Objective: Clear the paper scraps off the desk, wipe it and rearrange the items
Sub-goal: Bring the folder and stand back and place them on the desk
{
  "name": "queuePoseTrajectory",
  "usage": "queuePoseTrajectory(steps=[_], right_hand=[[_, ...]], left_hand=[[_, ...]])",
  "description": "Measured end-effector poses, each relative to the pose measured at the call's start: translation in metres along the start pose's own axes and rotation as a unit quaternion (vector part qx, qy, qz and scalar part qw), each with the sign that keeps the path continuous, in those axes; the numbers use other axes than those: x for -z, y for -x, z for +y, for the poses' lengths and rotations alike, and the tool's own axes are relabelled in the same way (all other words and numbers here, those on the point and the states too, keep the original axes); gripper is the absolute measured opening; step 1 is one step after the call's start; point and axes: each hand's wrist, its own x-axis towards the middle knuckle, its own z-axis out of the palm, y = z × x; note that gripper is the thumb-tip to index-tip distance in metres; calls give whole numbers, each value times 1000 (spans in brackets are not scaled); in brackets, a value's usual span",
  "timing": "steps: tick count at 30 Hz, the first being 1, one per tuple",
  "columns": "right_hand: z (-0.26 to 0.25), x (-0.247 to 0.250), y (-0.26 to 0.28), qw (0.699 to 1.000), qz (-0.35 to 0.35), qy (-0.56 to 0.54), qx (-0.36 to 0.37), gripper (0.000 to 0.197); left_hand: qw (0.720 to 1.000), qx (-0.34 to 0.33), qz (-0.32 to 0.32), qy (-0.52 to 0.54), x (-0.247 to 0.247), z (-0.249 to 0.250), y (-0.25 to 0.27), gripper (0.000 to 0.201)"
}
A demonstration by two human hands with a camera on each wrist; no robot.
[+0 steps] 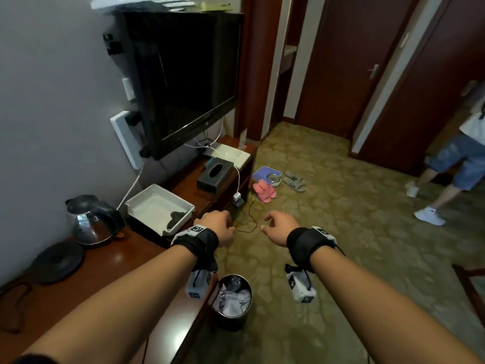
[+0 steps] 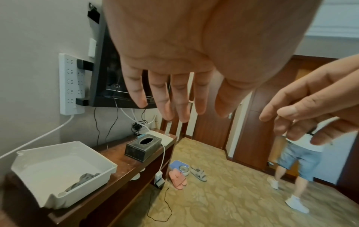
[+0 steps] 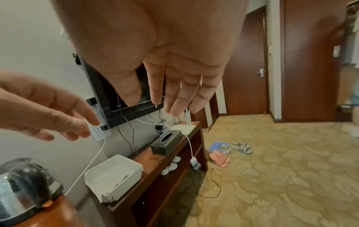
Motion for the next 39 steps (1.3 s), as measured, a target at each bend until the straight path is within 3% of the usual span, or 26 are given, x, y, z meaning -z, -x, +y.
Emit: queuePoseTrajectory(steps=[6, 12, 19, 24, 26, 30, 32, 39], right_hand=[[33, 27, -95, 999, -36, 0, 14, 41], [54, 53, -206, 999, -44, -11, 30, 38], [82, 107, -327, 999, -36, -14, 18, 31], [110, 126, -422, 998, -58, -14, 31, 15], [125, 128, -465, 998, -61, -1, 24, 20], [147, 139, -558, 997, -71, -18, 34, 50], [138, 163, -577, 995, -83, -6, 54, 42], [135, 207, -722, 986, -122, 28, 107, 35]], left_hand=[[998, 56, -13, 16, 6, 24, -79, 36], [996, 86, -8, 28, 17, 35, -191, 36], [997, 71, -21, 20, 50, 67, -321, 40], [997, 65, -20, 21, 63, 85, -405, 43], [997, 67, -16, 17, 63, 91, -442, 42], [996, 81, -11, 26, 61, 105, -520, 39], [995, 97, -12, 33, 63, 108, -552, 37], [979, 177, 9, 99, 64, 119, -662, 40]])
